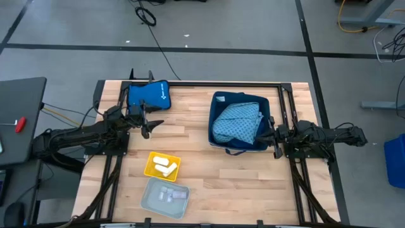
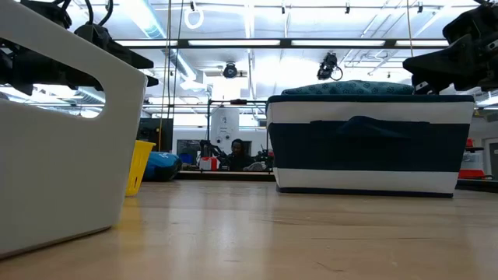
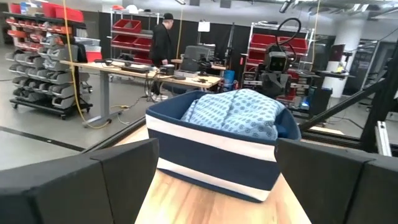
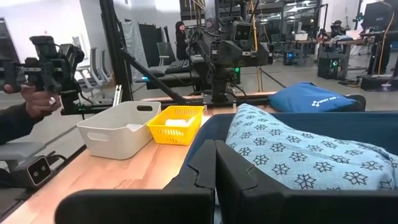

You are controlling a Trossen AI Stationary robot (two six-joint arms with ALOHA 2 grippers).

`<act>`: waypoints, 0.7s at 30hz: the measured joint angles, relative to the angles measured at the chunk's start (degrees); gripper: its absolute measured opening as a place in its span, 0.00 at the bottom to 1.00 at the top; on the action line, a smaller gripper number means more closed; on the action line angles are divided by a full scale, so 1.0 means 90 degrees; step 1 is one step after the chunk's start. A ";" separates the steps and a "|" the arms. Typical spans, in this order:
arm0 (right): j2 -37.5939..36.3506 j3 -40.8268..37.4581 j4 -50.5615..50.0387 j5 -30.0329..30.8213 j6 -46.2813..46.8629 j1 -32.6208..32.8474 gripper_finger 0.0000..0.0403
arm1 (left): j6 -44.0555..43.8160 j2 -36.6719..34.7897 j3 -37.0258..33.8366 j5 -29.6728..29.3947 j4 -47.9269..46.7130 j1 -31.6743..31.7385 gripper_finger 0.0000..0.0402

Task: Pick & place medical supplies in basket/bin
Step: Return to Home Position

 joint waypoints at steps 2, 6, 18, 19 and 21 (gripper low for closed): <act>0.0002 0.0000 0.0000 0.0000 -0.0122 0.0000 0.01 | -0.0029 0.0000 0.0000 0.0025 0.0016 0.0000 0.80; 0.0000 0.0000 -0.0001 0.0006 -0.0120 0.0000 0.01 | -0.0066 0.0000 0.0000 0.0077 0.0009 0.0000 0.80; 0.0001 0.0000 -0.0010 0.0228 0.0145 0.0000 0.01 | 0.0271 0.0000 -0.0002 0.0174 -0.0050 0.0002 0.80; 0.0000 0.0000 -0.0010 0.0233 0.0148 0.0000 0.01 | 0.0264 0.0000 -0.0002 0.0174 -0.0049 0.0002 0.80; 0.0000 0.0000 -0.0010 0.0236 0.0152 0.0000 0.01 | 0.0215 0.0000 -0.0002 0.0176 -0.0051 0.0002 0.80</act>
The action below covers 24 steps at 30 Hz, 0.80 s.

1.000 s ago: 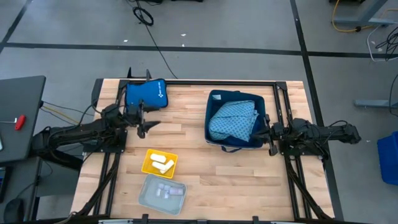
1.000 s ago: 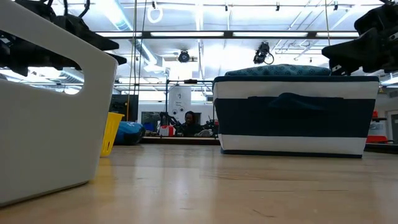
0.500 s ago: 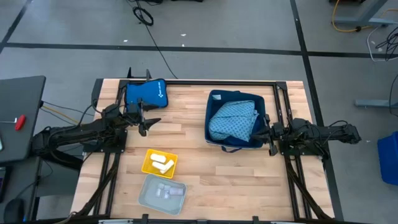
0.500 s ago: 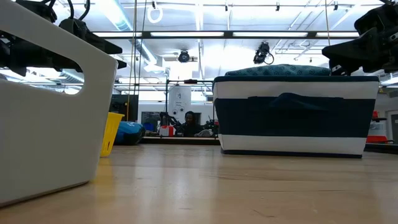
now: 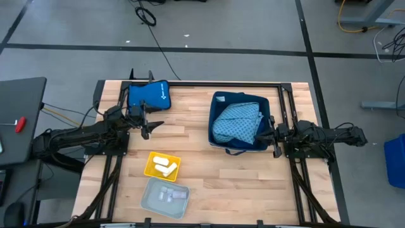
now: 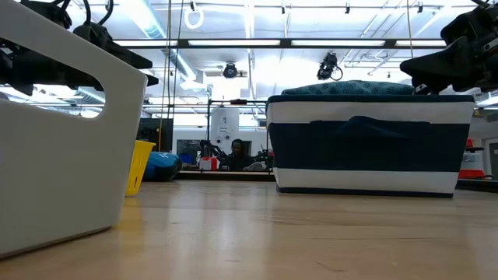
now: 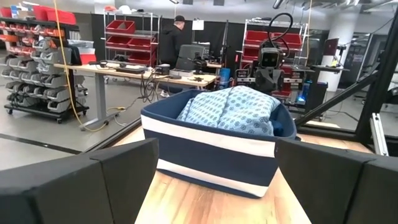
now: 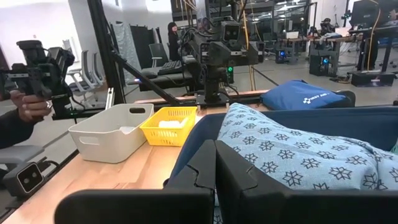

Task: Pick & place medical supplies in basket/bin
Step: Return to Home Position

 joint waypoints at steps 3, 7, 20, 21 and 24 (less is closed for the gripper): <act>0.0000 0.0000 0.0000 0.0002 -0.0005 0.0000 0.01 | -0.0228 0.0000 0.0000 0.0000 0.0000 0.0000 0.80; 0.0000 0.0000 0.0000 0.0005 -0.0007 0.0000 0.01 | -0.0416 0.0000 0.0000 -0.0186 0.0002 0.0000 0.80; 0.0000 0.0000 0.0000 0.0015 -0.0010 0.0000 0.01 | -0.0455 0.0029 0.0000 0.0165 0.0093 0.0000 0.81; 0.0001 0.0000 0.0000 0.0017 -0.0010 0.0000 0.01 | -0.0452 0.0028 0.0000 0.0163 0.0095 0.0000 0.81; 0.0000 0.0000 0.0000 0.0019 -0.0010 0.0000 0.01 | -0.0452 0.0027 0.0000 0.0165 0.0097 0.0000 0.81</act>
